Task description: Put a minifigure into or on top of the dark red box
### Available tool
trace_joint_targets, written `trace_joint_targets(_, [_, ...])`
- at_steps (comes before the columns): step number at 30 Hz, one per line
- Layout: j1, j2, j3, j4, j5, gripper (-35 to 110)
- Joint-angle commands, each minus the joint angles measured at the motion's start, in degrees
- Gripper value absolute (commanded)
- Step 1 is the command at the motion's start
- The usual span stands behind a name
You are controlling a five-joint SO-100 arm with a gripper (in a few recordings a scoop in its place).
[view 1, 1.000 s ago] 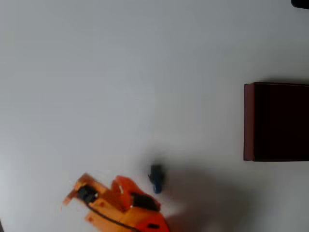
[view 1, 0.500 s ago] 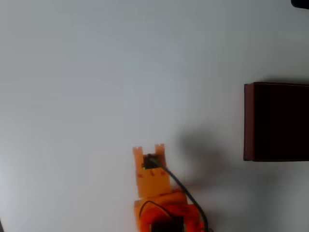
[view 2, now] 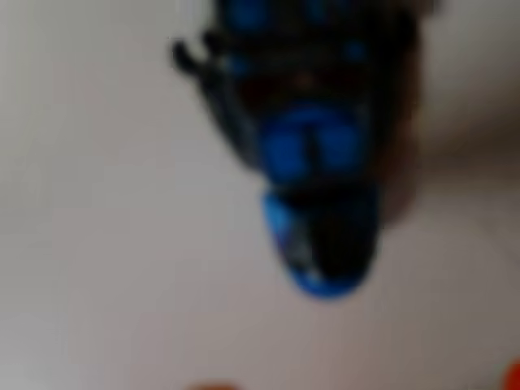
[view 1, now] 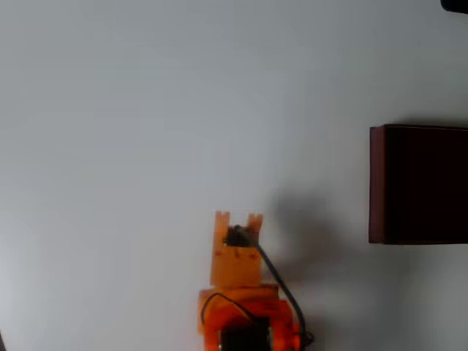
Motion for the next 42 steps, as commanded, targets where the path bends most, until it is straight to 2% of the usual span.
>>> trace_joint_targets(1, [-1.76,-1.05,0.00,-0.88,2.90,17])
trace_joint_targets(13, [-3.60,-14.24,0.18,-9.58,3.69,17])
trace_joint_targets(18, [-1.93,-16.08,0.18,-12.13,0.70,17])
trace_joint_targets(30, [1.85,-17.49,1.41,-13.80,-2.99,17])
trace_joint_targets(42, [0.35,-16.44,2.99,-15.12,-2.37,15])
